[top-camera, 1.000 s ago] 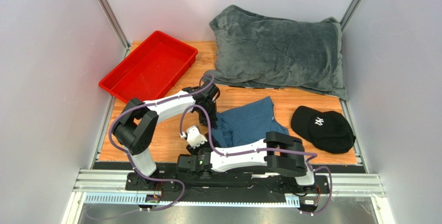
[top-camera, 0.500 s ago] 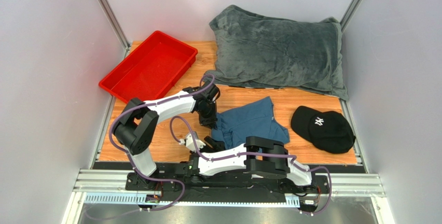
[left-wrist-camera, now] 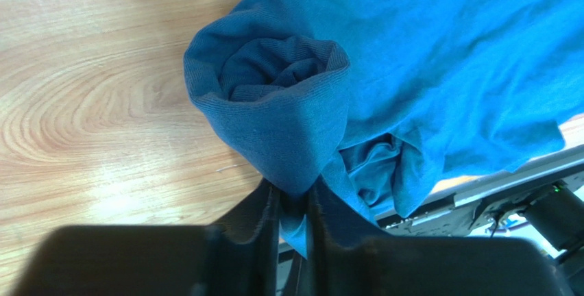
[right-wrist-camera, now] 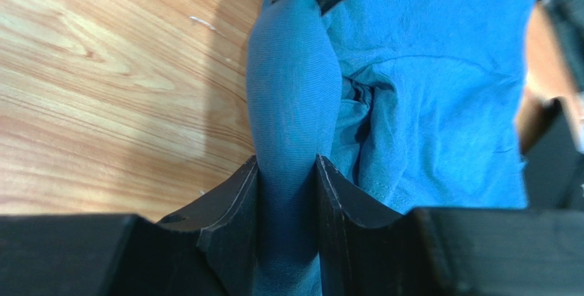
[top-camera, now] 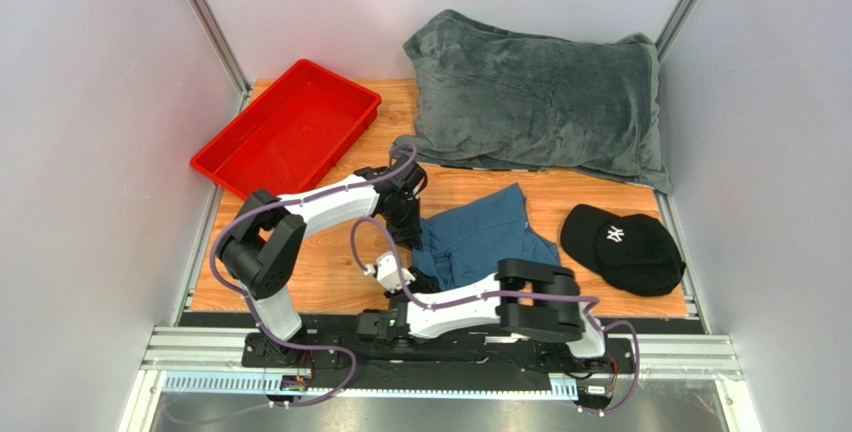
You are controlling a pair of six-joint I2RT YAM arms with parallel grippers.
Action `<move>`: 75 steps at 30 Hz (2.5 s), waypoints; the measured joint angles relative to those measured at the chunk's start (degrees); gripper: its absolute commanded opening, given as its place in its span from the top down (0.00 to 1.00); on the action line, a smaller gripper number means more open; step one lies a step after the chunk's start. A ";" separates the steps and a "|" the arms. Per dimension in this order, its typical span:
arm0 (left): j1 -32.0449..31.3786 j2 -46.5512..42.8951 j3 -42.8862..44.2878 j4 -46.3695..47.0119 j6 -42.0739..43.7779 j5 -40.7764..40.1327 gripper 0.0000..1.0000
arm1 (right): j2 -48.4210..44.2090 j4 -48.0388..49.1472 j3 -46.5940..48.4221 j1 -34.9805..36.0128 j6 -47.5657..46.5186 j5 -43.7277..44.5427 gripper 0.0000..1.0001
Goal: Roll the t-shirts
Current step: Roll the T-shirt to the center of the board.
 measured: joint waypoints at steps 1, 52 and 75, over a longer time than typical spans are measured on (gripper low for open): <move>0.00 0.00 0.20 -0.15 0.15 0.28 0.62 | -1.97 1.99 -1.79 -0.17 -0.15 -0.76 0.65; 1.97 2.60 -8.28 27.67 -0.15 10.64 0.83 | -36.02 84.11 -60.72 -35.82 22.75 -62.25 0.46; 0.46 2.47 -5.18 19.39 -0.28 5.95 0.86 | -52.26 61.72 -61.48 -30.77 19.26 -59.47 0.78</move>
